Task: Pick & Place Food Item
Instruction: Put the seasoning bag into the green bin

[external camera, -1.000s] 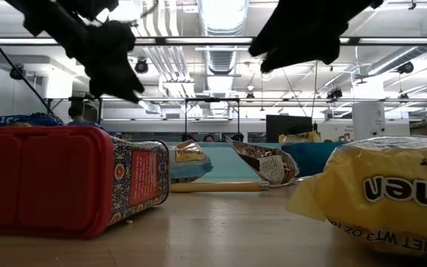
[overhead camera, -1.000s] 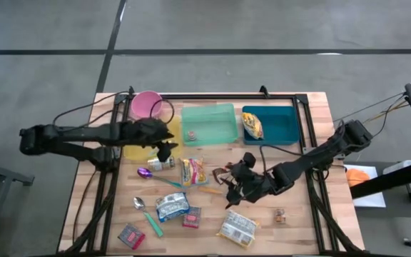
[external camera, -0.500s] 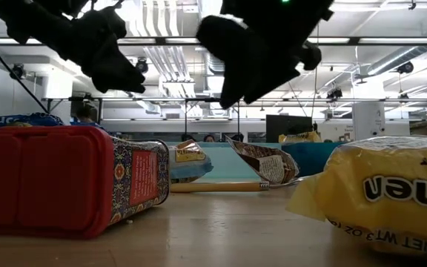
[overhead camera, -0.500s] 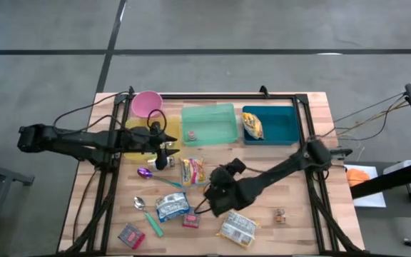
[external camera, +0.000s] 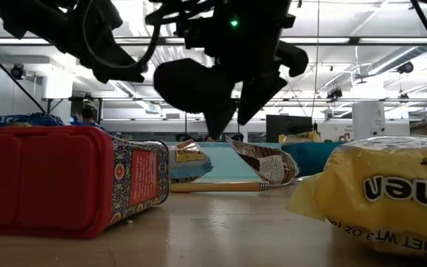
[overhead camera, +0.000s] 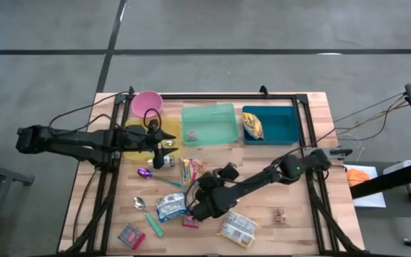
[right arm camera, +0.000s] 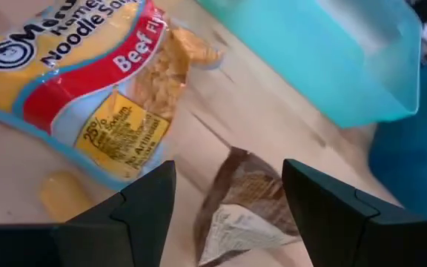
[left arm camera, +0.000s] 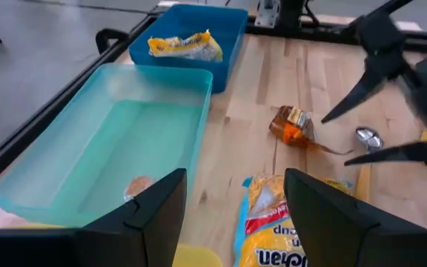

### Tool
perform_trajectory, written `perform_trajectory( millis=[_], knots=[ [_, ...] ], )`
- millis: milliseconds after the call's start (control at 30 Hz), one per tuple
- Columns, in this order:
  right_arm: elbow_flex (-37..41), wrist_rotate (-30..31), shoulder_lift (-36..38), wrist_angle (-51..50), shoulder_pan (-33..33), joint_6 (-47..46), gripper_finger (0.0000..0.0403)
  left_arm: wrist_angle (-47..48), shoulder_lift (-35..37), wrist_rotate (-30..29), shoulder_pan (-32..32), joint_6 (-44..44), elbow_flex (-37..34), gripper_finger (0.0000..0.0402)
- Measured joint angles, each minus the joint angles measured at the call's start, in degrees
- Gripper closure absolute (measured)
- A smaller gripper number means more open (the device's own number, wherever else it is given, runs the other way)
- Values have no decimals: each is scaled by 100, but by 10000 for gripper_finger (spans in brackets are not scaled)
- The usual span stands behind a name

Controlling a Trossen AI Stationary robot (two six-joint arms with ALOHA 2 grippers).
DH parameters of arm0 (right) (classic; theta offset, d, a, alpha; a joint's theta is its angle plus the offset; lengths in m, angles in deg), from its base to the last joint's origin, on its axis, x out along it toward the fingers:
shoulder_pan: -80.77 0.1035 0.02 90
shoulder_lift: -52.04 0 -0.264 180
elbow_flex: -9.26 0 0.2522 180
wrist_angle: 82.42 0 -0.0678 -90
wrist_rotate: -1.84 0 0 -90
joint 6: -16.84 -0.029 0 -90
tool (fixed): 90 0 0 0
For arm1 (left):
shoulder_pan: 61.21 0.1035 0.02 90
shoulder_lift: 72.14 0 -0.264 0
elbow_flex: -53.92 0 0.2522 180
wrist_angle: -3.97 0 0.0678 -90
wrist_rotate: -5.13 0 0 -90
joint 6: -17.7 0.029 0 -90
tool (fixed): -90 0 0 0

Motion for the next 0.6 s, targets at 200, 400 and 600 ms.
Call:
perform_trajectory(
  millis=[200,400,600],
  knots=[
    [-244,-131,-227,-622,2,-651,159,31,96,-18,0,-1,0,166],
    [-138,-247,-236,-570,7,-820,159,40,98,-18,2,-17,0,166],
    [-109,-427,-236,-112,4,-532,159,41,98,-18,4,-24,0,166]
  ],
)
